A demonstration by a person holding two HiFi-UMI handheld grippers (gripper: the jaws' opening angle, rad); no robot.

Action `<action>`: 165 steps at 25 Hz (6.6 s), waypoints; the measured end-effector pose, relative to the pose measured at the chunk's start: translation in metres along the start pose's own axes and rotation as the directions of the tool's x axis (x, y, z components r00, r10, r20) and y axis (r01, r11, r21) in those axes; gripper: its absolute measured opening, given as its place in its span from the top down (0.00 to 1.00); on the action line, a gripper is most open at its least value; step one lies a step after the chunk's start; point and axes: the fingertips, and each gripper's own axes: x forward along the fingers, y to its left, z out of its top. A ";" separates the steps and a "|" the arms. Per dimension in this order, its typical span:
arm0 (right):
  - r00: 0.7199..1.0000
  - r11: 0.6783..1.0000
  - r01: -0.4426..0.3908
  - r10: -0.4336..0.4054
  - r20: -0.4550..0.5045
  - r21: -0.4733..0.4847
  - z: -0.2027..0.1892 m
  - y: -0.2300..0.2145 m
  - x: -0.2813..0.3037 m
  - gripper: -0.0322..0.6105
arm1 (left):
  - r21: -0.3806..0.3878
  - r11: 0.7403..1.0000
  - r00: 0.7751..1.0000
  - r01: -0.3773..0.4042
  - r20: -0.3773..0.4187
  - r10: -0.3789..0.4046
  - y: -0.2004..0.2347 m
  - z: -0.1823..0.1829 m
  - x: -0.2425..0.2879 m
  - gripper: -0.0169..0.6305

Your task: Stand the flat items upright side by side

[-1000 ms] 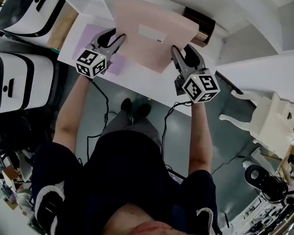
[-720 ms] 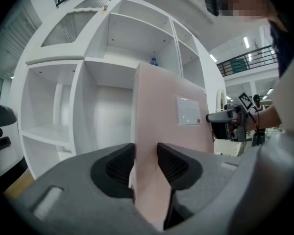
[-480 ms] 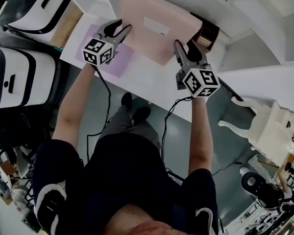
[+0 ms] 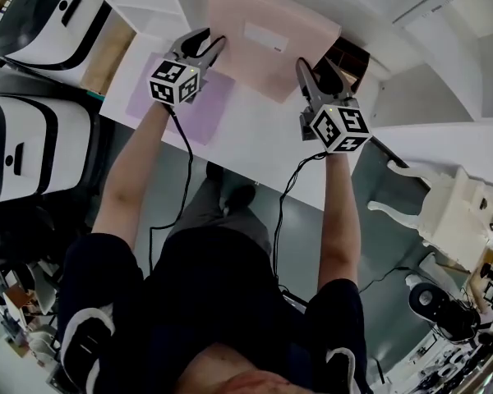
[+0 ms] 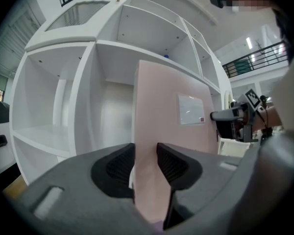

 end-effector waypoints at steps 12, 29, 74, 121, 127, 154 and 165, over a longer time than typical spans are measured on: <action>0.999 0.999 0.042 -0.042 0.025 -0.016 0.007 -0.026 0.058 0.67 | -0.031 0.999 0.999 -0.033 0.011 0.034 0.046 -0.002 0.046 0.75; 0.994 0.994 0.085 -0.080 0.069 -0.072 0.009 -0.063 0.113 0.67 | -0.041 0.994 0.995 -0.098 0.033 0.099 0.088 -0.009 0.101 0.75; 0.990 0.971 0.008 -0.042 -0.137 -0.239 -0.065 -0.133 0.214 0.75 | 0.062 0.920 0.918 -0.387 -0.075 0.391 0.135 -0.049 0.203 0.96; 0.987 0.964 0.094 -0.124 -0.107 -0.250 -0.053 -0.158 0.219 0.79 | 0.087 0.945 0.933 -0.316 -0.153 0.327 0.127 -0.058 0.217 0.96; 0.987 0.963 0.095 -0.124 -0.105 -0.251 -0.052 -0.156 0.216 0.79 | 0.089 0.944 0.933 -0.317 -0.149 0.327 0.125 -0.055 0.213 0.96; 0.989 0.984 0.060 -0.082 -0.126 -0.170 -0.055 -0.100 0.154 0.77 | 0.038 0.989 0.985 -0.144 -0.093 0.147 0.063 -0.028 0.146 0.80; 0.986 0.999 -0.017 0.012 -0.168 -0.029 -0.072 -0.041 0.099 0.69 | -0.019 1.000 0.994 -0.001 -0.108 -0.001 0.022 -0.014 0.086 0.69</action>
